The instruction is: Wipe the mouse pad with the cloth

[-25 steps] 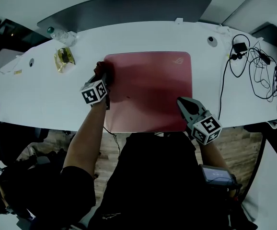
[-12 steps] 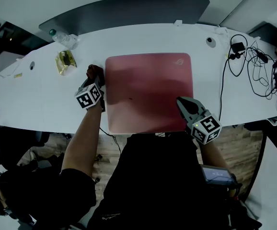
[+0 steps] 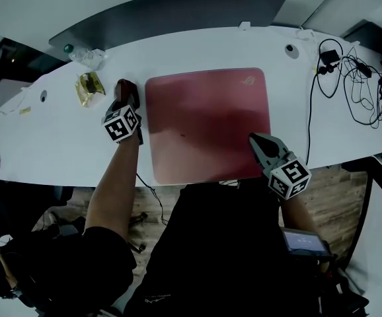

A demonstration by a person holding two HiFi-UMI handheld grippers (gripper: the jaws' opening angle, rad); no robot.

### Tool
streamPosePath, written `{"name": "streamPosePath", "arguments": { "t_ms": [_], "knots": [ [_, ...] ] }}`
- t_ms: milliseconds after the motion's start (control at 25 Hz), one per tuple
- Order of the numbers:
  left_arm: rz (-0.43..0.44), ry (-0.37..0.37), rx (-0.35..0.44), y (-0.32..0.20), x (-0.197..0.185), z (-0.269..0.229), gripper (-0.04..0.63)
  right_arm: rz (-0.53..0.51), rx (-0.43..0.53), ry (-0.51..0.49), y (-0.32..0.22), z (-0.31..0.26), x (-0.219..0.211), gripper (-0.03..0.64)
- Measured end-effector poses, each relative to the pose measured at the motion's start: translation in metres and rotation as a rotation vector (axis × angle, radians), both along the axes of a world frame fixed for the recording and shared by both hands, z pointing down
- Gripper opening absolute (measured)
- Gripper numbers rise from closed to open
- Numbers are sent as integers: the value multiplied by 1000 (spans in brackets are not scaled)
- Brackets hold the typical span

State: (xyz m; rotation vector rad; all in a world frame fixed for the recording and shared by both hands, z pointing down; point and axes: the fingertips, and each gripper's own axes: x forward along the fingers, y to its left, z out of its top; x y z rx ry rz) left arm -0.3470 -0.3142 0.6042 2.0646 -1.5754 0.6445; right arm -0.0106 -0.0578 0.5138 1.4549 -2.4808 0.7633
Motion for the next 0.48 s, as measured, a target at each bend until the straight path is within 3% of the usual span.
{"name": "streamPosePath", "arguments": {
  "t_ms": [320, 480],
  "knots": [
    [97, -96, 10, -17, 34, 6, 91, 48, -10, 12, -2, -1, 16, 25],
    [135, -83, -10, -15, 56, 13, 90, 59, -14, 9, -1, 0, 21, 25]
  ]
}}
